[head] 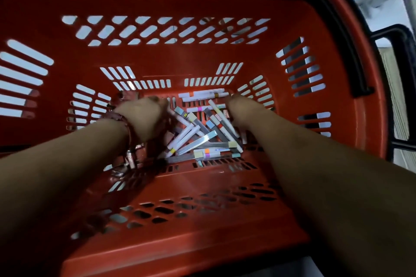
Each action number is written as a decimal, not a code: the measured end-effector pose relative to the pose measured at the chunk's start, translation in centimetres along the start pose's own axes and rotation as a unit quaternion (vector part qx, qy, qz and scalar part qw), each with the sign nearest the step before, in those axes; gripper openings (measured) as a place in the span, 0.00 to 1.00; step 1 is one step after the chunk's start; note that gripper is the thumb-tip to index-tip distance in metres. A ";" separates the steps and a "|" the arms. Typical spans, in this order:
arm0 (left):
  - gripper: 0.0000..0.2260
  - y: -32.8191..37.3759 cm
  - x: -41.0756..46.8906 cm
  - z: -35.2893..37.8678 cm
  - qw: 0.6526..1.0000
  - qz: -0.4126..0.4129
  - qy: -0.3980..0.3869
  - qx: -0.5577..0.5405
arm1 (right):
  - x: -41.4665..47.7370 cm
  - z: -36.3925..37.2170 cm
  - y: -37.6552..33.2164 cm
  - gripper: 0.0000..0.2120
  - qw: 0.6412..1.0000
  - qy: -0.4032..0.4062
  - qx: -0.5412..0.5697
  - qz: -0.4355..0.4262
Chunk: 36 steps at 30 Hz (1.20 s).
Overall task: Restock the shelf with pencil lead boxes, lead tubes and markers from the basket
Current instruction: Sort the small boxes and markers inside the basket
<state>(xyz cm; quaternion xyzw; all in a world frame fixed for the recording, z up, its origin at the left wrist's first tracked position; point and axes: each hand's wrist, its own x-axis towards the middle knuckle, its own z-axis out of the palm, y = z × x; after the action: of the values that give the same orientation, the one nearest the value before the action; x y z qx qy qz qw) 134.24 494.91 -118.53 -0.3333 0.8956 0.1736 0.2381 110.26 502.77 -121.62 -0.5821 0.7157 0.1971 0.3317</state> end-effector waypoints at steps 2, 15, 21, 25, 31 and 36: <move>0.17 2.1 -0.1 1.5 0.995 0.092 -0.015 -0.028 | 0.1 0.2 0.1 0.19 0.996 -0.053 -0.038 0.060; 0.28 6.2 1.4 9.0 0.979 0.183 -0.071 -0.051 | -1.9 0.5 -0.6 0.18 0.993 -0.093 -0.073 0.026; 0.27 6.3 1.4 9.3 0.983 0.173 -0.048 -0.050 | -1.4 0.8 -0.6 0.19 0.987 -0.123 -0.102 -0.010; 0.24 6.2 1.5 8.9 0.984 0.160 -0.049 -0.053 | -1.5 0.6 -0.9 0.24 0.979 -0.173 -0.105 0.001; 0.22 5.9 1.6 9.1 0.984 0.153 -0.056 -0.078 | -1.1 0.8 -0.3 0.09 0.984 -0.173 0.006 0.036; 0.19 5.9 1.5 9.3 0.983 0.153 -0.054 -0.087 | -0.7 1.9 0.4 0.07 0.952 -0.159 0.224 0.134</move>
<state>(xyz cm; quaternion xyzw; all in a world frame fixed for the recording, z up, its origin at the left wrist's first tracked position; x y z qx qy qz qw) 132.15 502.75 -126.11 -0.2024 0.9031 0.3032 0.2270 110.44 504.63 -122.49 -0.3526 0.7507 0.1650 0.5337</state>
